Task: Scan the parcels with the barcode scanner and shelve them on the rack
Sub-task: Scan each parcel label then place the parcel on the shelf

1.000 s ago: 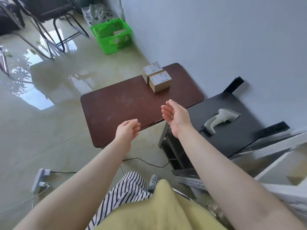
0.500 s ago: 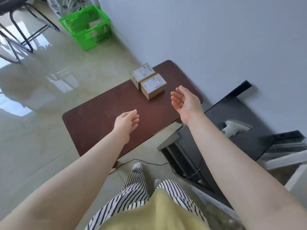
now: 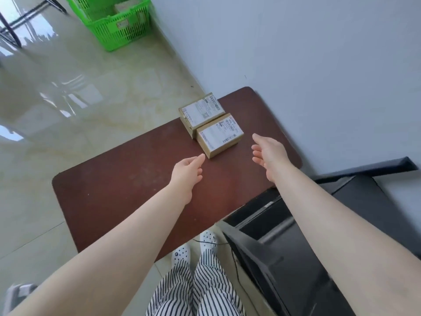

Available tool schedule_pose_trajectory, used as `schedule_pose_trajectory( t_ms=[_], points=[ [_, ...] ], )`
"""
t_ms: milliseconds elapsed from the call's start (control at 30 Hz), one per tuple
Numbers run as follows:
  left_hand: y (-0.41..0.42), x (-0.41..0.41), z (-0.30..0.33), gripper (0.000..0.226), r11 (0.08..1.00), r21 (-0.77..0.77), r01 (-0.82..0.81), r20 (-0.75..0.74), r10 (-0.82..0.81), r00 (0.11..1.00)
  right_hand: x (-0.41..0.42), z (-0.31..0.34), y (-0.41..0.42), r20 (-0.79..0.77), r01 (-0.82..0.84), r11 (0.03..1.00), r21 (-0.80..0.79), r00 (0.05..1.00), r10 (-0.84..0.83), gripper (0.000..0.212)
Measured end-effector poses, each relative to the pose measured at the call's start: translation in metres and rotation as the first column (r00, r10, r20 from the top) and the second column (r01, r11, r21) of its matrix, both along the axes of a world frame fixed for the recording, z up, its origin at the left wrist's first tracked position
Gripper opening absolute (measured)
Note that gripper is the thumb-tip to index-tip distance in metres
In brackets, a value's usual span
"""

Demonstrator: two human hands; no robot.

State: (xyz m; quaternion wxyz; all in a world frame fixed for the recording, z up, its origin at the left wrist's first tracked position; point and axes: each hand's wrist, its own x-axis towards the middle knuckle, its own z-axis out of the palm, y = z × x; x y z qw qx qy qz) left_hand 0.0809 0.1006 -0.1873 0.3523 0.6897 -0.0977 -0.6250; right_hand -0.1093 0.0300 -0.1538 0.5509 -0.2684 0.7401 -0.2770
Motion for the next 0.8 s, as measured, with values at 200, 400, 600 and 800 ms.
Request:
schedule_pose_trajectory(
  t_ms=[200,400,600,800],
  points=[
    [-0.050,-0.008,-0.050,0.065,0.998,0.053,-0.027,0.035,0.025,0.999,0.004,-0.061,-0.055,-0.081,-0.128,0.992,-0.008,0.989,0.127,0.024],
    [-0.079,-0.024,-0.092,0.064,0.993,0.091,-0.079,0.093,0.071,0.993,0.004,-0.120,-0.076,-0.075,-0.174,0.985,0.014,0.982,0.175,0.035],
    [-0.086,-0.040,-0.100,0.056,0.989,0.129,-0.077,0.122,0.061,0.991,0.003,-0.138,-0.069,-0.058,-0.139,0.990,-0.008,0.989,0.138,0.023],
    [-0.068,-0.052,-0.073,0.060,0.983,0.181,-0.029,0.088,0.013,0.996,-0.003,-0.112,-0.036,0.064,-0.005,0.999,0.041,0.998,0.002,0.019]
  ],
)
